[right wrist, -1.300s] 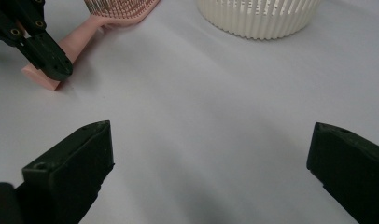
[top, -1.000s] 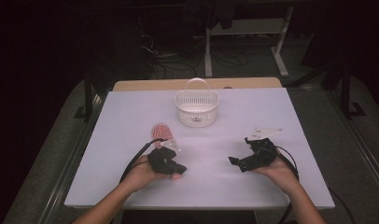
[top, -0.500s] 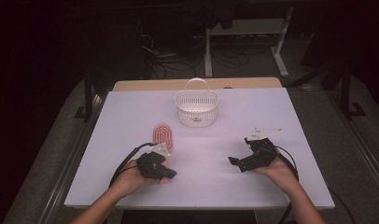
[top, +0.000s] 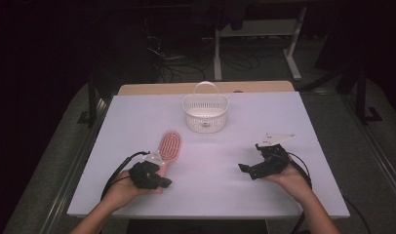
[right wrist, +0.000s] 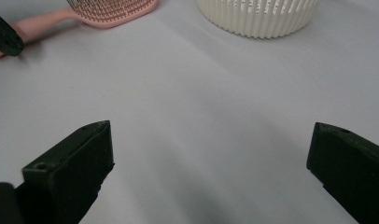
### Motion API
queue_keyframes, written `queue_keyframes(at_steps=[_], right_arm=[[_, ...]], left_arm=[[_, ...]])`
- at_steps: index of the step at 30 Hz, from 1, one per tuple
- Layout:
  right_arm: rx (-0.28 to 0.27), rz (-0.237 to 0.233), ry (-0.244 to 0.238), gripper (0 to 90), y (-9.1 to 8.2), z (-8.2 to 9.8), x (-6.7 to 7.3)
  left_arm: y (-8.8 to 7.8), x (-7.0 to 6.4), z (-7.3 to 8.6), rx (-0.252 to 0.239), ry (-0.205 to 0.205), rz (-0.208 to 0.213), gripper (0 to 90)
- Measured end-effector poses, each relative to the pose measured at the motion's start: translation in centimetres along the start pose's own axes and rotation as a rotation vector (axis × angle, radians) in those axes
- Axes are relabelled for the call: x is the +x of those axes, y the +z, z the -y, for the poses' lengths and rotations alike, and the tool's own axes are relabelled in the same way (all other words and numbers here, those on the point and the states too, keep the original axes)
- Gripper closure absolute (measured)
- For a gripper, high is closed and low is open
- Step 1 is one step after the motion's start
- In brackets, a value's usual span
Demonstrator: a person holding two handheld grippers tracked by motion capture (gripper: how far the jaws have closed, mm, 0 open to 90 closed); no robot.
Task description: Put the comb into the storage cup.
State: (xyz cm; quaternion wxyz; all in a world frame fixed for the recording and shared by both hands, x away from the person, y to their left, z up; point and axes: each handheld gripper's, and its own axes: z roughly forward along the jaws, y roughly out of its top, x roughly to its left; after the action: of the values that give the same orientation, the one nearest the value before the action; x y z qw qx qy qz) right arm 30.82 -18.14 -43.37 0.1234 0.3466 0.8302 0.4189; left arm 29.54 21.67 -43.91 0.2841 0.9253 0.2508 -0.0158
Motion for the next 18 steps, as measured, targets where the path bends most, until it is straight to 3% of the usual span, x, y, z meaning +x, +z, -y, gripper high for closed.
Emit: queue_keyframes(at_steps=[18], right_arm=[[-0.002, -0.001, 0.003, 0.1, 0.0, 0.0, -0.1]], left_arm=[[-1.6, 1.9, 2.5, 0.016, -0.067, -0.092, 90.0]])
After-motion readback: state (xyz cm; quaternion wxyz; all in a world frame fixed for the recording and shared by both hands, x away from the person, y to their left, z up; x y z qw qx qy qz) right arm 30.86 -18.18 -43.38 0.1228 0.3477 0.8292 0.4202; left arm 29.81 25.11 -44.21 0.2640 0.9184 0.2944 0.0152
